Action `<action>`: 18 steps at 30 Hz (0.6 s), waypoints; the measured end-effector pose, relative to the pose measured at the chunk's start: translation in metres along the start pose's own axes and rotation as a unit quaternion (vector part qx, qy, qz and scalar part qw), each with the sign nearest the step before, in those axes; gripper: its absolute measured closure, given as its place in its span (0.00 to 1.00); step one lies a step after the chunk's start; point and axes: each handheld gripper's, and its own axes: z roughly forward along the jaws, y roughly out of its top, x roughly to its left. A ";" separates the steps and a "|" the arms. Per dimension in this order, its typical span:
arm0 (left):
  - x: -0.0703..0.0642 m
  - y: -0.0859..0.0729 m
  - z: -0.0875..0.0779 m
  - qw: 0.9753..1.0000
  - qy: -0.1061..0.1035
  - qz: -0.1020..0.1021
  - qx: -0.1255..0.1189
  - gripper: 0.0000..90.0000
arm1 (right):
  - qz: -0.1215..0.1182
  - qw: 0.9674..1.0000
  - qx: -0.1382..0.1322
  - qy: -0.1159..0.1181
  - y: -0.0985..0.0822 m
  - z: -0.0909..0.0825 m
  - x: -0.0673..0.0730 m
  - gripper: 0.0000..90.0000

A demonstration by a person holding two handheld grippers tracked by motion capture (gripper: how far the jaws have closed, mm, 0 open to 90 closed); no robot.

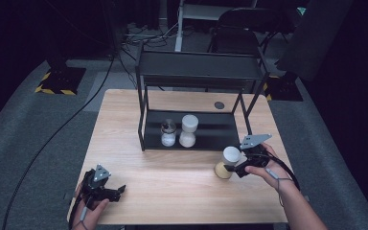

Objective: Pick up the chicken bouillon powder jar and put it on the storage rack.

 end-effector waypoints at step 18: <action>0.000 0.000 0.000 1.000 0.000 0.000 0.000 0.01 | -0.017 1.000 0.001 0.003 -0.003 0.002 -0.001 0.38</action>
